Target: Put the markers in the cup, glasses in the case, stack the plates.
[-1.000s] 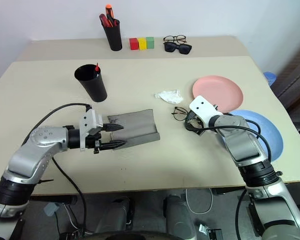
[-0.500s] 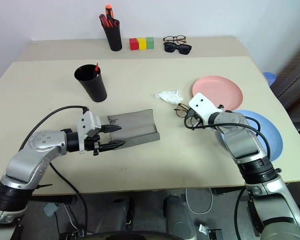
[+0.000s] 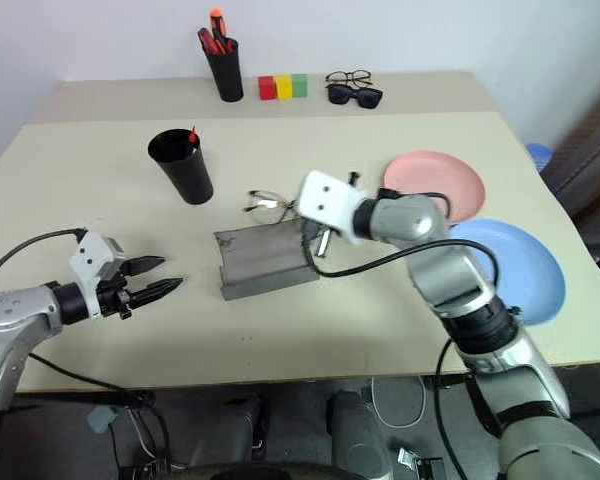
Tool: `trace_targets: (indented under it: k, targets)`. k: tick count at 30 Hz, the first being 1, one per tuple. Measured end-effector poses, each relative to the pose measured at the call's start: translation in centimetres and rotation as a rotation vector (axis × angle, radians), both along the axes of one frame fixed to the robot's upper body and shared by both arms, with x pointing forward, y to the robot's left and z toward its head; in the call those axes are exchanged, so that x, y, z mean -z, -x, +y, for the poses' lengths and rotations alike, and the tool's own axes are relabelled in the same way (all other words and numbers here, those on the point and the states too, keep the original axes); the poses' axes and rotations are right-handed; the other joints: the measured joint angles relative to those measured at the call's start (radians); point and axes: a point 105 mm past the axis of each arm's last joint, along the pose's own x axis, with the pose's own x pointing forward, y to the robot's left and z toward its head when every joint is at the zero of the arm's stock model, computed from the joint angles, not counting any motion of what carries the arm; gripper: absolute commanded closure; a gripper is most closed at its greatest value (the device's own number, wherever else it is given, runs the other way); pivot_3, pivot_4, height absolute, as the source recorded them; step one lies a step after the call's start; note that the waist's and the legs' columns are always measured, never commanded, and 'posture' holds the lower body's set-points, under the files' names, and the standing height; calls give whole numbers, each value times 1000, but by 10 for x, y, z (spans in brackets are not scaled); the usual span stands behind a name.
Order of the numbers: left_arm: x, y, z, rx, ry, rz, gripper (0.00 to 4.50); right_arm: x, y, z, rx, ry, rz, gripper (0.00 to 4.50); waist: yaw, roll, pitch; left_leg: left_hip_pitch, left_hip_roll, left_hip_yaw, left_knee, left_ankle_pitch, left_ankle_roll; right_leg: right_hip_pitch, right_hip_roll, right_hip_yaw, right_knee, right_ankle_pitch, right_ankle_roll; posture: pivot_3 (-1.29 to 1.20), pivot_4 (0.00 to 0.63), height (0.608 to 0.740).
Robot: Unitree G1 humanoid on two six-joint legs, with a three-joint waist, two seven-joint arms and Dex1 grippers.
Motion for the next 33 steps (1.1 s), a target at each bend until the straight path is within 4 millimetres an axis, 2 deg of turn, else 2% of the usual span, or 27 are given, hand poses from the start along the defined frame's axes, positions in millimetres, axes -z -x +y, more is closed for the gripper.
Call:
trace_targets:
  k: [2, 4, 10, 13, 16, 20, 21, 23, 27, 33]
  targets:
    - [-1, 0, 1, -6, 0, -6, 1683, 9, -1, 12, -35, 10, 22, 4413, 7, 0, 0, 0, 0, 0, 0, 0, 0, 0, 0, 0, 0, 0, 0, 0, 150, 740]
    - [-3, 2, 0, -4, -2, -15, 1683, 18, -4, 14, -43, 37, 36, 4413, 14, 0, 0, 0, 0, 0, 0, 0, 0, 0, 0, 0, 0, 0, 0, 0, 150, 740]
    - [-5, 11, -10, 14, 29, -31, 1683, 48, 3, -5, -63, 159, 121, 4413, 16, 0, 0, 0, 0, 1, 0, 0, 0, 0, 0, 0, 0, 0, 0, 0, 150, 740]
    - [-5, 14, -16, 37, 42, -35, 1683, 50, 3, -6, -52, 175, 125, 4413, 11, 0, 0, 1, 0, 1, 0, 0, 0, 0, 1, 0, 0, 0, 0, 0, 150, 740]
    - [-6, 14, -20, 50, 42, -38, 1683, 51, 1, -7, -34, 184, 130, 3490, 13, 0, 0, 1, 0, 1, 0, 0, 0, 0, 2, 0, 0, 0, 0, 0, 150, 740]
    - [-17, 4, -29, 74, 59, -81, 1683, 50, 3, 0, -34, 161, 136, 1495, 16, 0, 0, 0, -1, 1, 0, 0, 0, 0, 1, 0, 0, 0, 0, 0, 150, 740]
    - [-25, -2, -33, 73, 90, -105, 1941, 47, 4, 1, -34, 152, 120, 1058, 19, 0, 0, 0, -1, 0, 0, 0, 0, 0, 1, 0, 0, 0, 0, 0, 150, 740]
    - [-44, -16, -40, 64, 152, -149, 2583, 41, 5, 2, -31, 131, 97, 1039, 22, 0, 0, 0, -1, -1, 1, 0, 0, 1, 1, -1, 0, 0, 0, 0, 150, 740]
    - [-76, -41, -56, 36, 228, -176, 4429, 22, 5, -5, -11, 55, 60, 1039, 18, 0, 0, 0, -2, -1, 2, 0, 0, 1, 1, -1, 0, 0, 0, 0, 150, 740]
    - [-65, -92, -87, -90, 225, 3, 4429, 9, 27, -25, -42, -7, 55, 1039, 19, -1, 0, -1, -3, -1, 3, 0, 0, 1, 2, -1, 0, 0, 0, 0, 150, 740]
